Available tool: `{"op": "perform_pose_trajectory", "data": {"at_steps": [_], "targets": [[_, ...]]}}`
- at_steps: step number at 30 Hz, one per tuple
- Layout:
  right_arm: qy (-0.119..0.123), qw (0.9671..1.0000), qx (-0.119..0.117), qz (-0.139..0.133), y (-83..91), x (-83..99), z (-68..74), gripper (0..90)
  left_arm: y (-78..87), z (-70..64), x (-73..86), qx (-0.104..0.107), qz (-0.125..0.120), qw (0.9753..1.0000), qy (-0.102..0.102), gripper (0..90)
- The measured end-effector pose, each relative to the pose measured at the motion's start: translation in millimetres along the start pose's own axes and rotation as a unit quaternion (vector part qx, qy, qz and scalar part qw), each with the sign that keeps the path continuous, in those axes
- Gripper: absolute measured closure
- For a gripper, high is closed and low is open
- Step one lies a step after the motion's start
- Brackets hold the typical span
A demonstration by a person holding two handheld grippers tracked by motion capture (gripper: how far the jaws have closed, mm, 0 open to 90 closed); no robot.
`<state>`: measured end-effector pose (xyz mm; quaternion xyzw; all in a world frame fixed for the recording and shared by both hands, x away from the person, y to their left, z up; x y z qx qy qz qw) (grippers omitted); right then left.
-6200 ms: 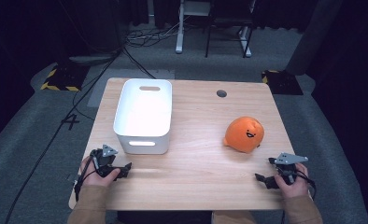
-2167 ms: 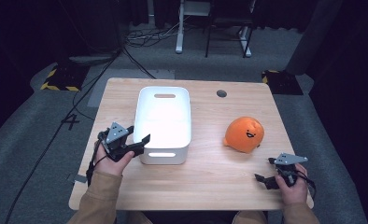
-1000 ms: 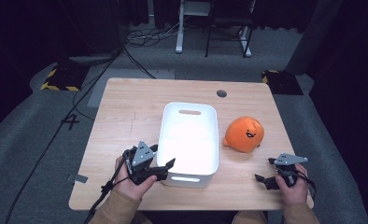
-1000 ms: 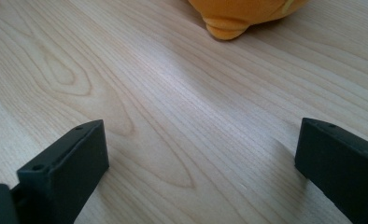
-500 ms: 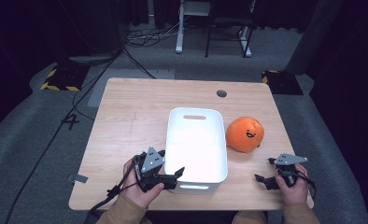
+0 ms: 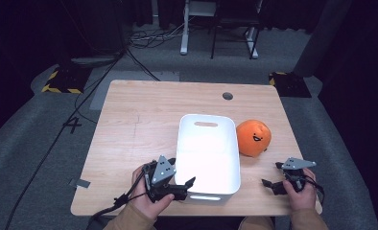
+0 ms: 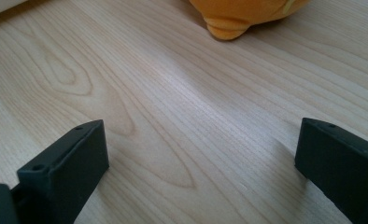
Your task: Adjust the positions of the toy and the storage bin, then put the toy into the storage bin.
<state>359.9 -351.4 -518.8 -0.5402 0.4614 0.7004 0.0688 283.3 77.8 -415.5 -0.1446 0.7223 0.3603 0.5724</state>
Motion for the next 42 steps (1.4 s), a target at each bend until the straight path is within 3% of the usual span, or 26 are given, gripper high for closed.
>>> {"op": "perform_pose_trajectory", "data": {"at_steps": [11, 14, 17, 20, 22, 29, 34, 42], "targets": [[0.0, 1.0, 0.0, 0.0, 0.0, 0.0, 0.0, 2.7, 3.0, -18.6, 1.1, -0.001, 0.009, 1.0, -0.001, 15.4], [0.0, 1.0, 0.0, 0.0, 0.0, 0.0, 0.0, 2.7, 3.9, -18.0, -1.6, -0.002, 0.018, 0.9996, -0.02, 16.0], [0.0, 1.0, 0.0, 0.0, 0.0, 0.0, -0.1, 2.7, 3.6, -16.0, -2.5, 0.004, 0.023, 0.9995, -0.019, 16.1], [0.001, 1.0, 0.0, 0.001, 0.2, -0.1, -0.2, 2.7, 8.6, -12.2, -6.4, 0.0, 0.006, 0.9998, -0.021, 20.5], [0.0, 1.0, 0.0, 0.001, 0.1, 0.0, -0.1, 2.7, 13.4, -8.2, -10.3, -0.003, -0.006, 0.9998, -0.018, 20.4], [0.0, 1.0, 0.0, 0.0, 0.0, 0.0, -0.1, 2.7, 22.7, 16.5, -20.8, -0.051, -0.038, 0.9975, -0.032, 17.7], [0.0, 1.0, 0.0, 0.0, 0.0, 0.0, 0.0, 2.7, 29.6, 40.5, -24.3, -0.082, -0.047, 0.9953, -0.02, 17.7], [0.0, 1.0, 0.001, 0.0, 0.0, -0.1, 0.0, 2.7, 29.2, 66.4, -16.7, -0.111, -0.014, 0.9936, -0.016, 17.6]]}}
Point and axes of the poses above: each handheld gripper's, and its own axes: y roughly backward along the jaws, x roughly out of its underside, z roughly to its left, the point moved 2 cm from there along -y, roughly forward along the jaws, and after that the axes turned 9 degrees about -z, right-handed, at the moved point
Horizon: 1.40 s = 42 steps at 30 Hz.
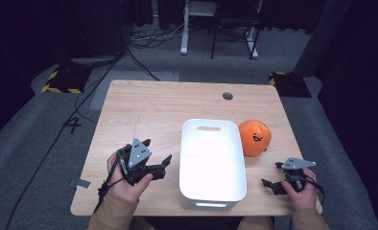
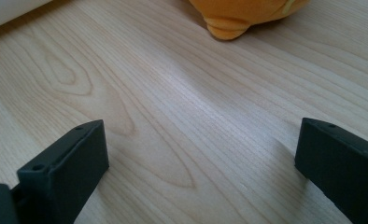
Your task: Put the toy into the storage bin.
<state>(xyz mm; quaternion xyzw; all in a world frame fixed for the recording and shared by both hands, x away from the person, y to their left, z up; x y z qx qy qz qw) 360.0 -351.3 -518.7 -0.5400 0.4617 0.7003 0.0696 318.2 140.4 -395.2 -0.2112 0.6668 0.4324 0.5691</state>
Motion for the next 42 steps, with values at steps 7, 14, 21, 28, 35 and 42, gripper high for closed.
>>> {"op": "perform_pose_trajectory", "data": {"at_steps": [7, 14, 21, 28, 35, 42], "targets": [[-0.015, 0.9997, 0.018, -0.009, 3.2, 0.7, 0.1, 15.5, -15.1, 24.1, 18.0, -0.022, 0.029, 0.9991, 0.021, 20.4], [-0.023, 0.9991, 0.027, -0.024, 8.1, 1.3, -1.2, 33.2, -26.7, 40.4, 38.6, -0.021, 0.048, 0.9974, 0.049, 22.7], [-0.05, 0.9967, 0.055, -0.032, 9.1, -9.0, -8.5, 41.1, -28.8, 52.6, 61.2, -0.033, 0.075, 0.9943, 0.068, 24.7], [-0.037, 0.9954, 0.052, -0.071, 23.1, -33.0, -11.4, 51.6, -27.9, 55.4, 81.2, -0.04, 0.096, 0.9924, 0.066, 25.0], [0.002, 0.9949, 0.021, -0.098, 20.2, -71.2, 1.6, 54.7, -25.6, 58.5, 97.3, -0.048, 0.124, 0.9893, 0.06, 25.1], [0.017, 0.9952, 0.014, -0.095, 15.4, -87.6, 7.2, 54.1, -26.1, 68.7, 107.7, -0.051, 0.135, 0.9872, 0.066, 24.9]]}}
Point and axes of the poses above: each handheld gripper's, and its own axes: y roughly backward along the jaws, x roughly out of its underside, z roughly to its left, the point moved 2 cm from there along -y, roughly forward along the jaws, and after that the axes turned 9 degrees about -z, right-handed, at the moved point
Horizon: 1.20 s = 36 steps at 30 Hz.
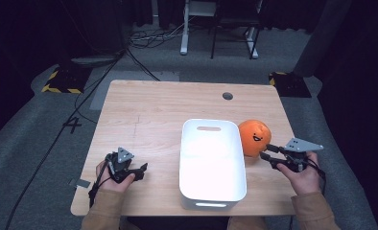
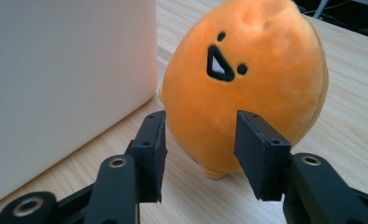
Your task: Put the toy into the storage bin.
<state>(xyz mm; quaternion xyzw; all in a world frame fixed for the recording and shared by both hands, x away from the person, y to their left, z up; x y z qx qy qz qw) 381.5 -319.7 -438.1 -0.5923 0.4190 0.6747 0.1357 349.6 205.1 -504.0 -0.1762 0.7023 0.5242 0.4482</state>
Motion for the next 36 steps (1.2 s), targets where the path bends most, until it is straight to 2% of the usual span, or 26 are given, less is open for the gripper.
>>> {"op": "perform_pose_trajectory", "data": {"at_steps": [3, 5, 9, 10, 13, 16, 20, 23, 27, 33, 36], "targets": [[-0.021, 0.9996, -0.01, -0.016, 1.1, -6.3, 0.1, 49.8, -2.8, 4.1, 1.6, 0.005, 0.005, 1.0, -0.001, 24.5], [-0.025, 0.9993, -0.007, -0.026, 2.1, -11.6, -0.9, 48.4, -5.3, 6.1, 2.9, 0.006, 0.006, 1.0, 0.003, 24.2], [-0.025, 0.9994, -0.004, -0.025, 2.9, -21.7, -4.4, 48.3, -9.5, 10.7, 5.6, -0.008, 0.017, 0.9998, -0.004, 23.6], [-0.028, 0.9993, -0.006, -0.025, 2.7, -23.7, -5.6, 48.3, -10.9, 11.8, 6.8, -0.005, 0.016, 0.9998, -0.01, 23.3], [-0.031, 0.9993, -0.011, -0.02, 1.6, -30.1, -9.3, 47.2, -12.5, 13.5, 5.9, -0.003, 0.015, 0.9999, -0.007, 20.9], [-0.042, 0.9984, -0.023, -0.031, -1.2, -39.1, -10.8, 45.8, -14.0, 15.1, 4.9, 0.004, 0.018, 0.9997, -0.013, 18.9], [-0.028, 0.999, -0.019, -0.029, -3.4, -52.3, -14.2, 45.1, -14.3, 15.2, 4.4, 0.004, 0.022, 0.9996, -0.014, 17.8], [-0.032, 0.9987, -0.016, -0.035, -5.3, -60.0, -18.6, 45.2, -15.2, 14.5, 4.4, 0.001, 0.02, 0.9997, -0.013, 17.4], [-0.047, 0.9979, -0.017, -0.04, -11.9, -61.1, -27.0, 45.5, -15.5, 14.2, 4.3, 0.001, 0.019, 0.9997, -0.012, 17.1], [-0.06, 0.9965, 0.0, -0.058, -24.5, -59.2, -39.6, 47.1, -15.6, 14.2, 4.3, 0.001, 0.019, 0.9997, -0.012, 17.1], [-0.073, 0.9951, 0.008, -0.066, -28.9, -58.7, -44.2, 47.7, -15.5, 14.2, 4.3, 0.001, 0.019, 0.9997, -0.012, 17.1]]}}
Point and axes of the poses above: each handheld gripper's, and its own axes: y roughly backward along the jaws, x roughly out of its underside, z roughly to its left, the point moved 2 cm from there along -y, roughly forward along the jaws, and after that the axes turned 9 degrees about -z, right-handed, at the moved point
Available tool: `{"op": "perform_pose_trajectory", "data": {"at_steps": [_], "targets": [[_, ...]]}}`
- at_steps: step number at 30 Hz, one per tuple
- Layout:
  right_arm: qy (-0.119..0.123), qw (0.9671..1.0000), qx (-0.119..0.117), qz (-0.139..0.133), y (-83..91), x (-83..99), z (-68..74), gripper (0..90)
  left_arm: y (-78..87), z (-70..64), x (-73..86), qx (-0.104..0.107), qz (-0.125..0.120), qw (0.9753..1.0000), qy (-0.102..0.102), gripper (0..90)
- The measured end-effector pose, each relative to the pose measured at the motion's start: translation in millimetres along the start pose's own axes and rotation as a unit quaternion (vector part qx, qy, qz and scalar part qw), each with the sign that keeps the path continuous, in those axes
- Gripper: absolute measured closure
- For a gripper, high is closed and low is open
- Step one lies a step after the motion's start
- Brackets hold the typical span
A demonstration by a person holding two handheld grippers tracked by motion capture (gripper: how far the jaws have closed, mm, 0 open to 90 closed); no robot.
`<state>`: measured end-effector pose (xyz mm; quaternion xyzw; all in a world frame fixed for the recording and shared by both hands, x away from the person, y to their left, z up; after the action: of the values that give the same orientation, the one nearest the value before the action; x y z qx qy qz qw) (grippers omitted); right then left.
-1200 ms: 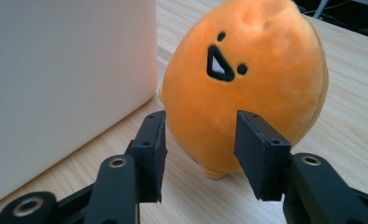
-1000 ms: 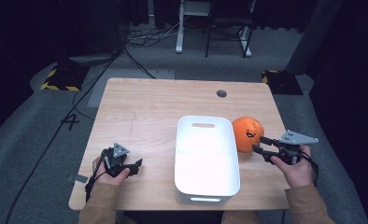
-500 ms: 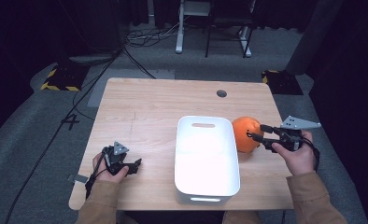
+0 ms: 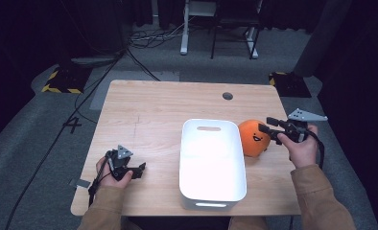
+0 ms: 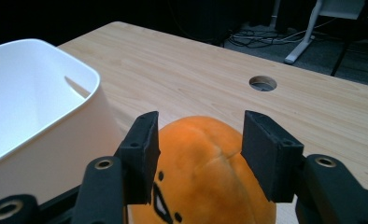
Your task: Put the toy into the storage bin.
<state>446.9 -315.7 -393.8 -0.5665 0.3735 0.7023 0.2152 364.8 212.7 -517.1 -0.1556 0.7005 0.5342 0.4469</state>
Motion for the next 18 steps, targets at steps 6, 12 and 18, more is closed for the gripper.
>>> {"op": "perform_pose_trajectory", "data": {"at_steps": [6, 12, 18], "targets": [[-0.003, 0.9999, 0.014, 0.008, -8.4, 3.6, -3.7, 49.7, 0.0, 0.0, 0.0, 0.0, 0.0, 1.0, 0.0, 17.1], [-0.023, 0.9995, 0.018, 0.012, -14.0, 18.3, -11.3, 50.8, 0.0, 0.0, 0.0, 0.0, 0.0, 1.0, 0.0, 17.1], [-0.027, 0.9996, -0.007, 0.007, -19.6, 25.0, -7.2, 59.6, 0.0, 0.0, 0.0, -0.001, 0.001, 1.0, 0.0, 17.1]]}}
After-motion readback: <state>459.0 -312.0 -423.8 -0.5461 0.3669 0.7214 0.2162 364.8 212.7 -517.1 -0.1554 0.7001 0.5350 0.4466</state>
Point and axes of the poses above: each handheld gripper's, and its own axes: y roughly backward along the jaws, x roughly out of its underside, z roughly to its left, the point moved 2 cm from there along -y, roughly forward along the jaws, and after that the axes turned 9 degrees about -z, right-handed, at the moved point
